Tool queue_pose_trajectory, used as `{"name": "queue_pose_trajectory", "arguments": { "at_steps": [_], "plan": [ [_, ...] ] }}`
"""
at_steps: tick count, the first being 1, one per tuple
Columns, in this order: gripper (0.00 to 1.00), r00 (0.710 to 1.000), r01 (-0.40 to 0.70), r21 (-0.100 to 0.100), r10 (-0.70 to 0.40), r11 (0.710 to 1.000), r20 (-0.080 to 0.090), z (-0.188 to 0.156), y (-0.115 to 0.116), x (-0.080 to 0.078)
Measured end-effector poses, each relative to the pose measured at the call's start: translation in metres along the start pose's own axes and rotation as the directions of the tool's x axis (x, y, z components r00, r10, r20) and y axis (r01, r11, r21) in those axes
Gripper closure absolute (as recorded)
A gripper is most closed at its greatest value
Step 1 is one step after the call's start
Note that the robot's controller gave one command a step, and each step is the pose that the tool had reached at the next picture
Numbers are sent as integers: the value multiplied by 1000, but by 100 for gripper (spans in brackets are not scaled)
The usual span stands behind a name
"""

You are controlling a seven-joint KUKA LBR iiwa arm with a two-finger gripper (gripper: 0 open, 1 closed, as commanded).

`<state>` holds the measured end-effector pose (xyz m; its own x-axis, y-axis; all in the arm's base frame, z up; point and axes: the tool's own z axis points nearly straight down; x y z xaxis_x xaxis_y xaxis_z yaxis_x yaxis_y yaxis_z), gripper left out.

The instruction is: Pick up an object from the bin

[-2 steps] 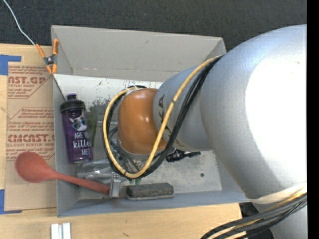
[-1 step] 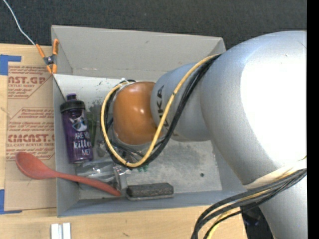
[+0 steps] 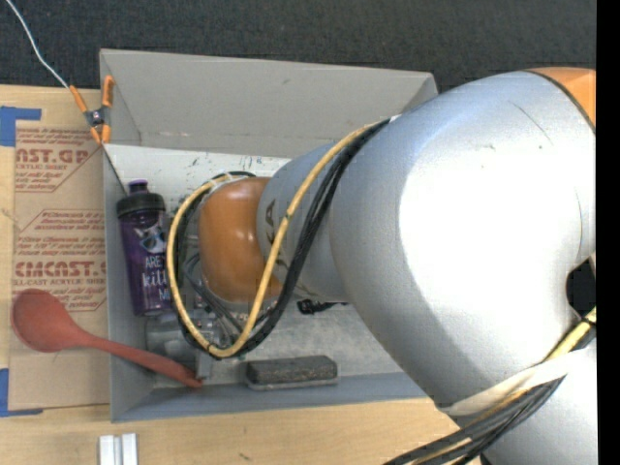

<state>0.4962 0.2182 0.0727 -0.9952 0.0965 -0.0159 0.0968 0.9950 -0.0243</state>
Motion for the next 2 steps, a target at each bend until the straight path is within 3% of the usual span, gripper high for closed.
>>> {"name": "queue_pose_trajectory", "arguments": {
  "at_steps": [2],
  "plan": [
    [100, 1000, -1, 2, 1, 1000, -1, -3, -1, 0]
  ]
}}
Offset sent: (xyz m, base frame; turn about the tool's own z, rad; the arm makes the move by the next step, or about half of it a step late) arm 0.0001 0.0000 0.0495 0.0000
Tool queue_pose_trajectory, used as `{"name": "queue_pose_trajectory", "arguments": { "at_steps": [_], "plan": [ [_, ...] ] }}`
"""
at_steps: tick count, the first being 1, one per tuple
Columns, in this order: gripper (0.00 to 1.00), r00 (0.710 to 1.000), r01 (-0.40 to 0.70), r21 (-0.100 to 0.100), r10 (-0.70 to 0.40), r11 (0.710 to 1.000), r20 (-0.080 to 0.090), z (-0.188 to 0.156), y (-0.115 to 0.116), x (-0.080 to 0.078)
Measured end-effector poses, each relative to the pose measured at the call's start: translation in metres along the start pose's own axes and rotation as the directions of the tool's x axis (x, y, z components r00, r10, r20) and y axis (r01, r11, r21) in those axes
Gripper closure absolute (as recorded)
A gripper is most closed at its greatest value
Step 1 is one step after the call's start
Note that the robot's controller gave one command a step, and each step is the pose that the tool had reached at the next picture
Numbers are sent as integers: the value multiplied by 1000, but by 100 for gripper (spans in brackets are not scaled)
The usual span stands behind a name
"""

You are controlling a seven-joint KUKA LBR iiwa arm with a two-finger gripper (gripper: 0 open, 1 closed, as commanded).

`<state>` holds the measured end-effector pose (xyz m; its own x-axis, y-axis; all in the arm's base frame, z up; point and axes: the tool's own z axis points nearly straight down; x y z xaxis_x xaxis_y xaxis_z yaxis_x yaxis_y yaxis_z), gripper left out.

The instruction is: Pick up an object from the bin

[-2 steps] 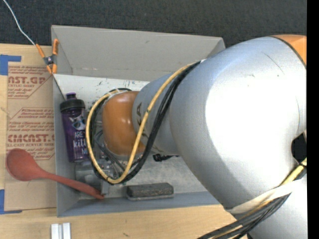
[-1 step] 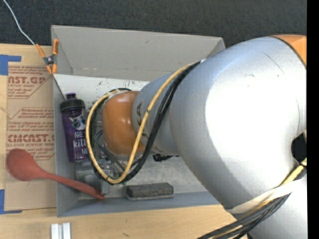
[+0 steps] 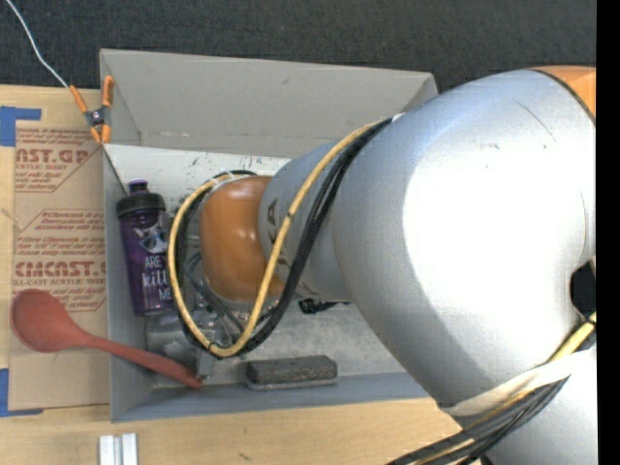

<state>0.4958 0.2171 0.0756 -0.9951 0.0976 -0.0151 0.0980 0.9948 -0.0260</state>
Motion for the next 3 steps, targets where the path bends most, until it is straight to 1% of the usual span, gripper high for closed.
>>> {"name": "queue_pose_trajectory", "arguments": {
  "at_steps": [2, 3],
  "plan": [
    [100, 1000, 1, -5, -1, 1000, -6, -20, 2, 3],
    [100, 1000, 2, -3, -2, 1000, -11, -26, 2, 5]
  ]
}}
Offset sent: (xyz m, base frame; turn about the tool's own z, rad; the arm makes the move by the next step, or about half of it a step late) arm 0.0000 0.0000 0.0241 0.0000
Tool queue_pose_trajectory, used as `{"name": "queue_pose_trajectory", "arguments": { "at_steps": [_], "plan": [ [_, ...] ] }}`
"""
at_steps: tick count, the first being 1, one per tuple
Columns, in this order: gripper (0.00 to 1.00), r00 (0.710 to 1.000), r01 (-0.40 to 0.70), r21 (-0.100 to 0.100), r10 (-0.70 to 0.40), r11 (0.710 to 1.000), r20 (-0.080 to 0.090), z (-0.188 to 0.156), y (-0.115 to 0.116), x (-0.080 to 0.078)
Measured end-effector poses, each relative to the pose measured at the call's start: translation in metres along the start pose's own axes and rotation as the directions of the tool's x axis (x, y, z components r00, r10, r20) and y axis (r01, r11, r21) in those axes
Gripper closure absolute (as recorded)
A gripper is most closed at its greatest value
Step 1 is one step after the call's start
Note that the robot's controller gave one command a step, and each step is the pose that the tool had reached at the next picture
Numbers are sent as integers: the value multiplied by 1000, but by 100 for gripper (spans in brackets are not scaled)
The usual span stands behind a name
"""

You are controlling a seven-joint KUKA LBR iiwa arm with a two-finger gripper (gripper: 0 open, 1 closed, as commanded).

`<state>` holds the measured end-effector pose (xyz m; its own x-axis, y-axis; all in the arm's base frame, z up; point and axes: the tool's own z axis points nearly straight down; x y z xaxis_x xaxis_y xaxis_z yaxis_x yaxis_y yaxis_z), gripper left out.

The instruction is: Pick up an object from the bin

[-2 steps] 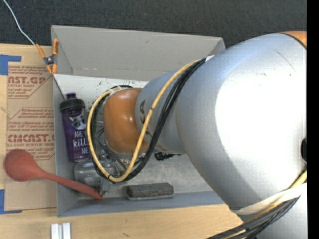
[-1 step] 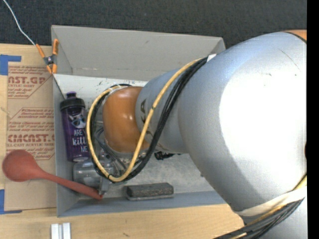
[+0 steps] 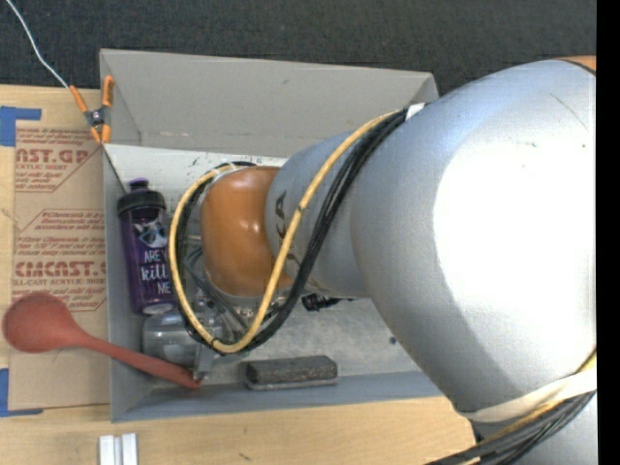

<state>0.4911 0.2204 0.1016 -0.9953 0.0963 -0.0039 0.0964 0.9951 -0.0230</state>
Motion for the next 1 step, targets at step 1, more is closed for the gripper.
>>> {"name": "queue_pose_trajectory", "arguments": {
  "at_steps": [1],
  "plan": [
    [100, 1000, 1, 2, -1, 1000, -6, -21, 0, 2]
  ]
}}
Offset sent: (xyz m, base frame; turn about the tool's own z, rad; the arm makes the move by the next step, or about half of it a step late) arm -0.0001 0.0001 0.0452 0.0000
